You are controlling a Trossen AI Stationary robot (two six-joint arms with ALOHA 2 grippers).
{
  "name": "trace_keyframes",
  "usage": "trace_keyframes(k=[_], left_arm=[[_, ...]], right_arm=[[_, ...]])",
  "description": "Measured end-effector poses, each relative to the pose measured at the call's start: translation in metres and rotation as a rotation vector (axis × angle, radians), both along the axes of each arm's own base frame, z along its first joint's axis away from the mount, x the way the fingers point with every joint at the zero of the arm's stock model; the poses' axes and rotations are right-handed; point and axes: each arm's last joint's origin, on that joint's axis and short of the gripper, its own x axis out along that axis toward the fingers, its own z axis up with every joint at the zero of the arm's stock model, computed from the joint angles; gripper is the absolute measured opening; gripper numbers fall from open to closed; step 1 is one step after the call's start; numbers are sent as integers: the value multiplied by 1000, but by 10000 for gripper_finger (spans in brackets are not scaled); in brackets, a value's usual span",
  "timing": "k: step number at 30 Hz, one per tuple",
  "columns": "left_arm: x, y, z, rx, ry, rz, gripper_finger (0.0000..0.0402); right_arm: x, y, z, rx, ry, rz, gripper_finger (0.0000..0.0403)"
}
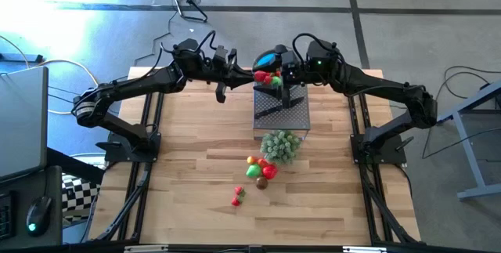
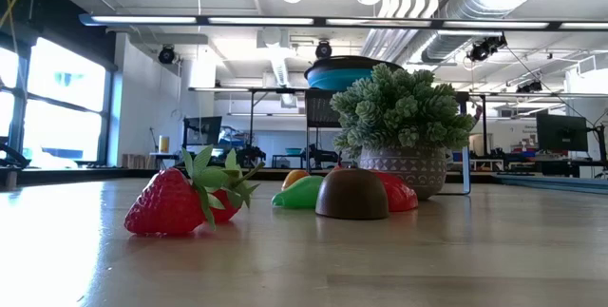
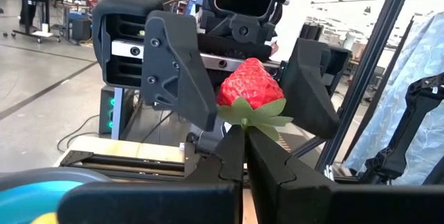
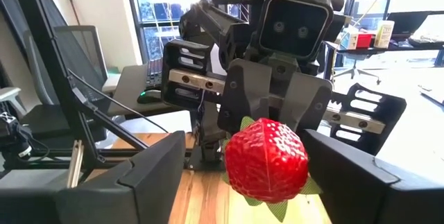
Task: Pick & Place Fruit
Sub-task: Put the red strawberry into the blue strainer bowl
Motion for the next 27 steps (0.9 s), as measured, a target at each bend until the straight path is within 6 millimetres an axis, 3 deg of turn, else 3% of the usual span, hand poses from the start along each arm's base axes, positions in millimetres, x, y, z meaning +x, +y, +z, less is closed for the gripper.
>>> trace_keyframes(k=[18,22,27], left_arm=[[0,0,-2,-18,24,4,1],[0,0,-2,-19,24,5,1],[0,1,-2,-20,25,9,1]], right_arm=[[0,0,0,-3,0,-4,145],[0,0,0,-4,0,-5,134],[0,-2,-1,-4,6,-50,148]])
